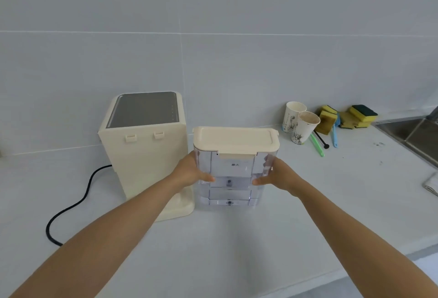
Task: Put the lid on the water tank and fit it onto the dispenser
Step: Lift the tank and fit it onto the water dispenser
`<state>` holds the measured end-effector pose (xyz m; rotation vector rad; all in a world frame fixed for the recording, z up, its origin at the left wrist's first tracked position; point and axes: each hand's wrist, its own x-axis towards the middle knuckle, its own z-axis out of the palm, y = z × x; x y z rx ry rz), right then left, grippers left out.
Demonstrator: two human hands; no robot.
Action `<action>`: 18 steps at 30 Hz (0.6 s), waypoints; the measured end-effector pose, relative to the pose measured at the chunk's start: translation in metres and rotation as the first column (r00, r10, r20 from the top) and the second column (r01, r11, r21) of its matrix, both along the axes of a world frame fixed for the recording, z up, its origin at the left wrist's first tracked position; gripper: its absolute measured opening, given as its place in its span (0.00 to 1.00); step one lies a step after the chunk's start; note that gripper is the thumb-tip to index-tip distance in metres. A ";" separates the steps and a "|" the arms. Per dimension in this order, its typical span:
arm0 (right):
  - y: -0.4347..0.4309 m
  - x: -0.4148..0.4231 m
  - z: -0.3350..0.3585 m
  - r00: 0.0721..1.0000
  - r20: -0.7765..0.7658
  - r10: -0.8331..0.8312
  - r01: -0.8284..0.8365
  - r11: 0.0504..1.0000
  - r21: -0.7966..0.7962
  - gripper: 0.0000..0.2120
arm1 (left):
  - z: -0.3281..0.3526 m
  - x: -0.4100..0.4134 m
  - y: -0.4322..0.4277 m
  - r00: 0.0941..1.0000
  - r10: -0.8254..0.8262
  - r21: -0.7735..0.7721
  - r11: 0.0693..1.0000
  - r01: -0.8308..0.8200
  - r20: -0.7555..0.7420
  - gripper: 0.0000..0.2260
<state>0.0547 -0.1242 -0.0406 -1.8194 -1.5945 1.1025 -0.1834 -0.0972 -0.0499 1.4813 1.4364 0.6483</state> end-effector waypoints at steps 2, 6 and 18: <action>0.002 -0.005 0.004 1.000 -0.020 0.015 -0.015 1.000 0.017 0.27 | 0.005 -0.007 -0.002 1.000 -0.020 -0.001 1.000 0.020 -0.005 0.27; 0.021 -0.027 0.011 0.999 -0.002 0.046 -0.046 0.999 -0.001 0.31 | 0.027 -0.028 -0.012 0.998 0.061 -0.006 0.998 -0.061 0.018 0.28; 0.032 -0.067 0.026 0.989 -0.009 0.149 -0.149 0.989 0.007 0.34 | 0.042 -0.064 -0.012 0.991 0.126 -0.072 0.990 -0.123 0.038 0.24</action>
